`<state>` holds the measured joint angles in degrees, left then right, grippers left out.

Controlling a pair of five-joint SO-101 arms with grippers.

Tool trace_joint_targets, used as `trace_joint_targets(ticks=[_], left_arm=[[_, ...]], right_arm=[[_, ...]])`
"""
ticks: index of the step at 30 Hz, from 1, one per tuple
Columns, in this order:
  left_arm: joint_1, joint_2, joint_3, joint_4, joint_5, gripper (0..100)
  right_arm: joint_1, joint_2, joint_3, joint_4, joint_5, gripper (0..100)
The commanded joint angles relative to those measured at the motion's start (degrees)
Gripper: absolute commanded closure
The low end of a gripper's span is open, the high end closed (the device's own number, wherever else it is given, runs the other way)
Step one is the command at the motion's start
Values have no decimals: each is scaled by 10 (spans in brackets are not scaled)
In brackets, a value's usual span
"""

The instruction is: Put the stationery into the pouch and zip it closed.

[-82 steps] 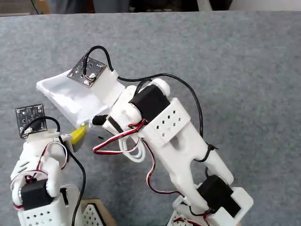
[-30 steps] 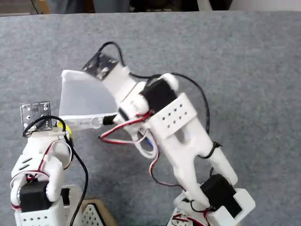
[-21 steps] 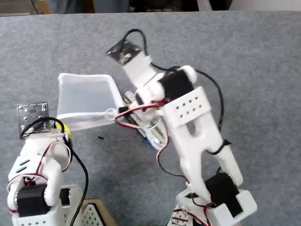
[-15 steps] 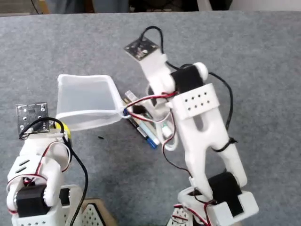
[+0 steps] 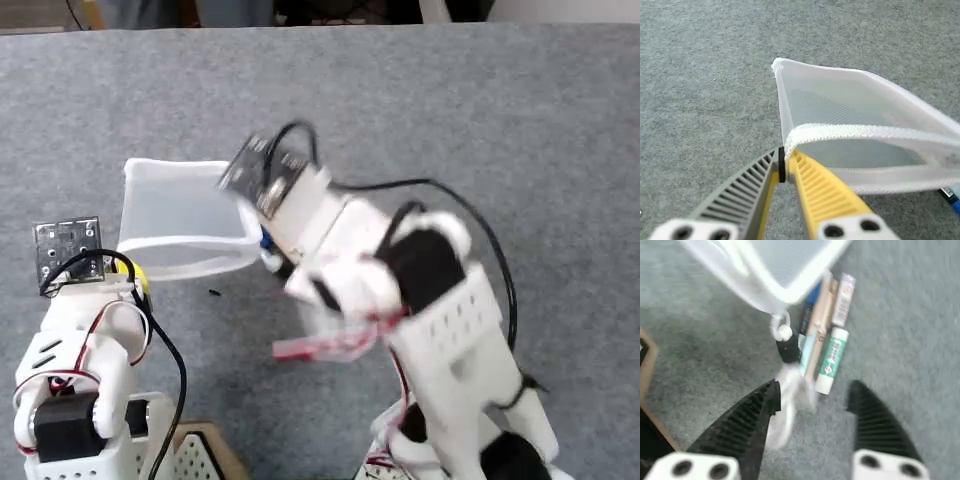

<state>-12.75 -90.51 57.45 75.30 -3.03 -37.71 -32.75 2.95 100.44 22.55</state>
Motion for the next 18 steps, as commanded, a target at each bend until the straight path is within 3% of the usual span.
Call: trace_joint_targets(ticks=[1, 4, 9, 18], left_arm=[[6, -1, -32, -1, 6, 973], [6, -1, -32, -2, 7, 973], [6, -1, -45, 2, 7, 973], [6, 3, -102, 36, 6, 973]], right_arm=[[-103, -72, 2, 6, 3, 514], [-146, -109, 6, 6, 0, 525], [-122, -111, 102, -16, 4, 567], [-120, -110, 280, -266, 4, 570]])
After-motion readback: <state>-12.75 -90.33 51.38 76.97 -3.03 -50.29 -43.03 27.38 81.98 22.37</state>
